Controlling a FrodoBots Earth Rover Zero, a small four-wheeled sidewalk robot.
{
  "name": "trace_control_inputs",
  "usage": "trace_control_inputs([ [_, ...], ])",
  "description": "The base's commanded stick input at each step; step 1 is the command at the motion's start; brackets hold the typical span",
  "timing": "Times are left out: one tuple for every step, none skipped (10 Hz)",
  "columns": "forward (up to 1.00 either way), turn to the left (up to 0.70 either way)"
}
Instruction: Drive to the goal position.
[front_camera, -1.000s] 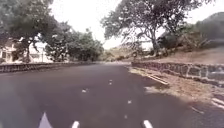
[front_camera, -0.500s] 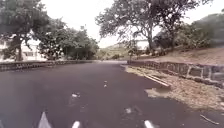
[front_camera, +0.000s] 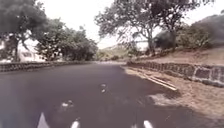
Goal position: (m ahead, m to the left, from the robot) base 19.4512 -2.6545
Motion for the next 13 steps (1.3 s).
trace_control_inputs([
  [0.70, 0.00],
  [0.70, 0.00],
  [0.70, 0.00],
  [0.70, 0.00],
  [0.70, 0.00],
  [0.70, 0.00],
  [0.70, 0.00],
  [0.70, 0.00],
  [0.70, 0.00],
  [0.70, 0.00],
  [0.70, 0.00],
  [0.70, 0.00],
  [0.70, 0.00],
])
